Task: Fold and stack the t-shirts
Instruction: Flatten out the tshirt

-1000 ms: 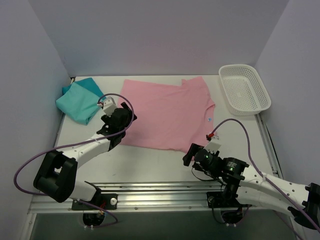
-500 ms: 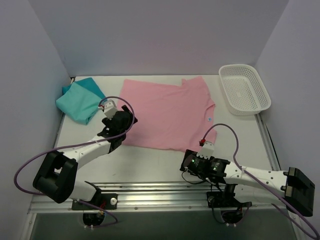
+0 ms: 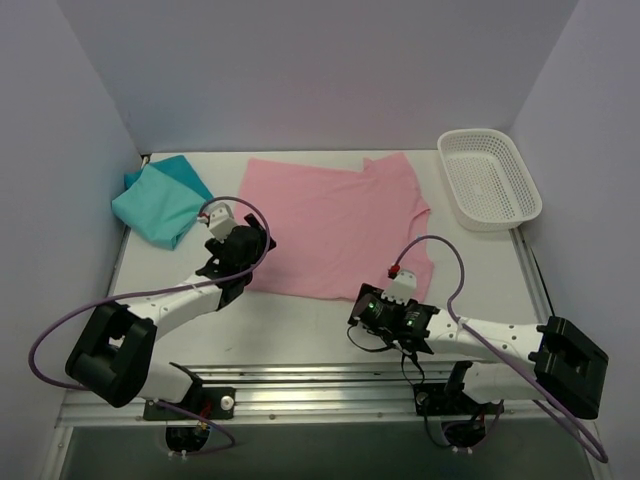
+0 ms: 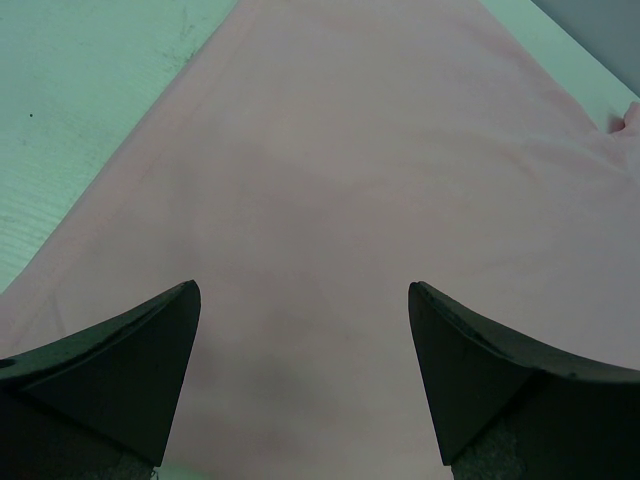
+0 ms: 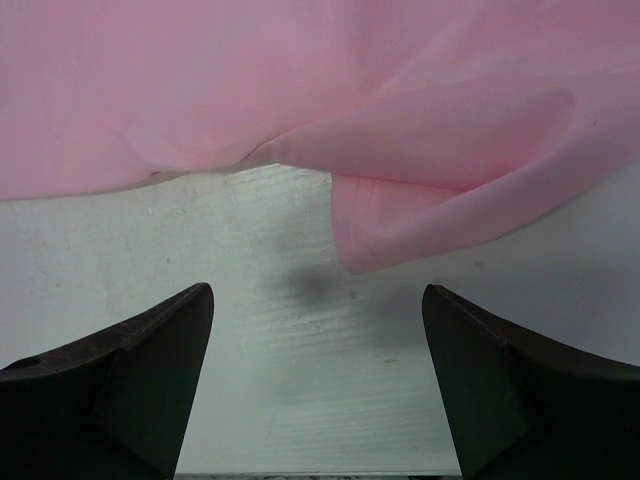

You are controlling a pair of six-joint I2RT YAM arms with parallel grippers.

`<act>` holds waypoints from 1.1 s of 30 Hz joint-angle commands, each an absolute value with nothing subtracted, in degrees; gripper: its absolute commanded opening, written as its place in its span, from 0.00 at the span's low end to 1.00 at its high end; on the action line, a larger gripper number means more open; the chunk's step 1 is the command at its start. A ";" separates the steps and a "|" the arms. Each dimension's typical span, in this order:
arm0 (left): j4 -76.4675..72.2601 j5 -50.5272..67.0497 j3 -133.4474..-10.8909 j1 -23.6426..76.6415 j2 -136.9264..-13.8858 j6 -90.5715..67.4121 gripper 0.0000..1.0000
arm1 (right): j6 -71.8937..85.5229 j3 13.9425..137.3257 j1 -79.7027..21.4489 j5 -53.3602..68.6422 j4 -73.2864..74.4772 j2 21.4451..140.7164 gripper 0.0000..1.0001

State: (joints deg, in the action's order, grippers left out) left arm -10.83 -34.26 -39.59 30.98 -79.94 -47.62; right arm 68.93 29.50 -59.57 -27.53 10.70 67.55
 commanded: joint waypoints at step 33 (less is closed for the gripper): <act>-15.56 -34.37 -39.11 31.11 -81.74 -47.55 0.94 | 67.67 22.59 -50.54 -27.24 11.85 59.42 0.00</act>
